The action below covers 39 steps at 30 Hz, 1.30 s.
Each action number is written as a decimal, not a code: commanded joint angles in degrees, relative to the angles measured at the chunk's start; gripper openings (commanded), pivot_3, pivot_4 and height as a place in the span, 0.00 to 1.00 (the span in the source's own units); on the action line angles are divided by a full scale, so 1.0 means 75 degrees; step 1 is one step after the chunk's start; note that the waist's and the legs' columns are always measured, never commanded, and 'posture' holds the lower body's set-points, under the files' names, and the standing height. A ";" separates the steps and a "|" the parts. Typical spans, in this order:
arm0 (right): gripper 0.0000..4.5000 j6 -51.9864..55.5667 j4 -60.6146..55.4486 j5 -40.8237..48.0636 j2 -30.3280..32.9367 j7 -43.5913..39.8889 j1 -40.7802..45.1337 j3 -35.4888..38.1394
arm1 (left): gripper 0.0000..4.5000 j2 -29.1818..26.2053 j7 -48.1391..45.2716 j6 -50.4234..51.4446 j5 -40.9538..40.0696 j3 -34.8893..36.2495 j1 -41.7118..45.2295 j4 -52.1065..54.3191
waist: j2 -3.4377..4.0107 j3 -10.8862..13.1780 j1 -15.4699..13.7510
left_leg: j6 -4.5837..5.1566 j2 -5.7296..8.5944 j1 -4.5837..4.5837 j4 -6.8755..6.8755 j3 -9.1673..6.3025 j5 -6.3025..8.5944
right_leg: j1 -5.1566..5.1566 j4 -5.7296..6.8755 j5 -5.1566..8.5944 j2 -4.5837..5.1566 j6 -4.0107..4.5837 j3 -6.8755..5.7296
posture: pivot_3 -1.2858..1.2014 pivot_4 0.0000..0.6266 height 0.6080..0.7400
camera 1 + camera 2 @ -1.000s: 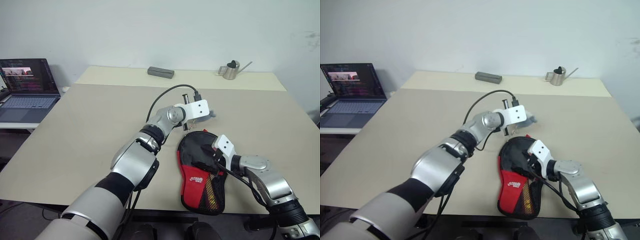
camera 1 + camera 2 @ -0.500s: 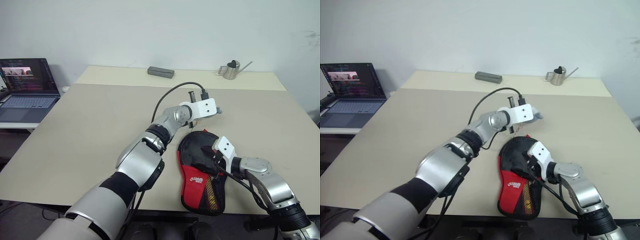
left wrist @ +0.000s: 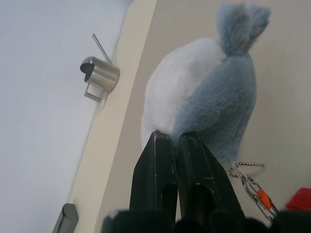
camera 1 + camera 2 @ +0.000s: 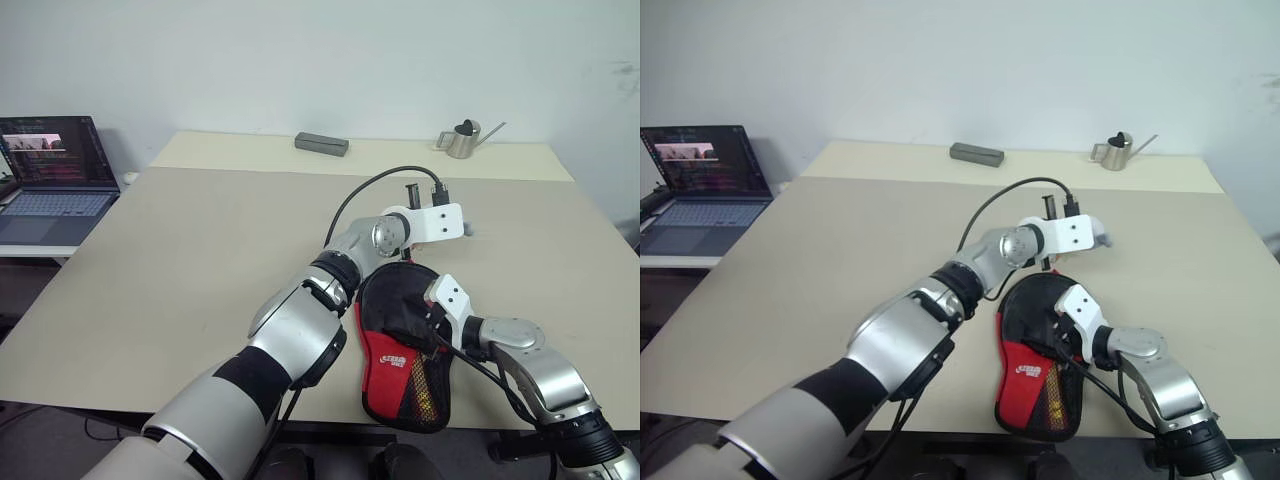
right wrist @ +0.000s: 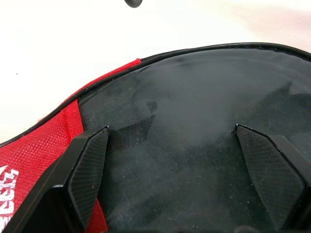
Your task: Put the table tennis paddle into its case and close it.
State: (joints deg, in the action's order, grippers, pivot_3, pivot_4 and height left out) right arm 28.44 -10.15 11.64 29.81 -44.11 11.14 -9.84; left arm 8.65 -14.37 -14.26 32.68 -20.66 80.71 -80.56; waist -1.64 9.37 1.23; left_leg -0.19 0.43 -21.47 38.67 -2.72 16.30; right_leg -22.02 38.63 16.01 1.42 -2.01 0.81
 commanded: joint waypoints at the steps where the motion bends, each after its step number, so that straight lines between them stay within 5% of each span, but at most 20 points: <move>1: 1.00 0.0700 0.0577 -0.0206 0.0064 -0.0081 -0.0550 -0.0637 | 0.01 0.0268 0.0105 -0.0291 -0.0016 -0.0021 0.0429 0.0235 | 0.0000 0.0000 0.0000 | 0.0000 0.0000 0.0000 0.0000 0.0000 0.0000 | 0.0000 0.0000 0.0000 0.0000 0.0000 0.0000 | 0.52 0.24 1.00; 10: 1.00 0.0721 0.0593 -0.0167 0.0083 -0.0066 -0.0510 -0.0628 | 0.01 0.0394 -0.1832 -0.0131 -0.0516 0.0230 -0.0057 0.0225 | 0.0001 0.0000 0.0011 | 0.0000 -0.0001 0.0001 -0.0002 0.0001 0.0000 | 0.0000 -0.0001 0.0000 -0.0002 0.0000 -0.0001 | 0.52 0.24 1.00; 13: 1.00 0.0712 0.0662 -0.0176 0.0070 -0.0069 -0.0437 -0.0639 | 0.17 0.0355 -0.2034 -0.0171 -0.0560 0.0223 -0.0120 0.0252 | 0.0000 0.0000 0.0012 | 0.0000 -0.0001 0.0001 -0.0003 0.0001 0.0000 | 0.0000 -0.0002 0.0000 -0.0002 0.0000 0.0000 | 0.52 0.24 1.00; 19: 1.00 0.0684 0.0851 -0.0163 0.0046 -0.0100 -0.0208 -0.0608 | 0.64 0.0161 -0.1951 -0.0408 -0.0713 0.0344 -0.0065 0.0320 | 0.0000 0.0000 0.0024 | 0.0000 -0.0001 0.0001 -0.0003 0.0001 0.0000 | 0.0000 -0.0002 0.0000 -0.0002 0.0000 0.0001 | 0.52 0.24 1.00; 28: 1.00 0.0571 0.1088 -0.0183 0.0053 -0.0169 -0.0044 -0.0535 | 0.64 -0.0638 -0.3669 -0.1280 -0.2290 0.1695 0.0302 0.0807 | 0.0002 -0.0001 0.0052 | 0.0000 -0.0004 0.0006 -0.0003 0.0003 0.0000 | 0.0000 0.0004 0.0000 -0.0002 0.0000 0.0003 | 0.52 0.24 1.00; 39: 1.00 0.1085 0.0377 0.0448 0.0242 -0.0350 -0.0091 -0.0043 | 0.64 -0.2719 -0.7051 -0.1307 -0.3987 0.2441 -0.1299 0.2165 | 0.0015 -0.0005 0.0010 | 0.0000 -0.0006 0.0003 0.0002 -0.0002 0.0000 | -0.0003 0.0011 -0.0016 -0.0003 0.0030 0.0001 | 0.52 0.24 1.00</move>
State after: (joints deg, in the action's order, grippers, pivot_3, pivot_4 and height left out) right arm 31.60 -9.21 14.69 30.69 -45.82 12.88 -8.90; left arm -11.93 -64.80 -24.62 5.51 -3.73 70.04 -68.27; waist -1.53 9.34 1.31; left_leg -0.19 0.40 -21.51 38.72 -2.78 16.30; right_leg -22.04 38.67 15.85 1.42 -1.71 0.77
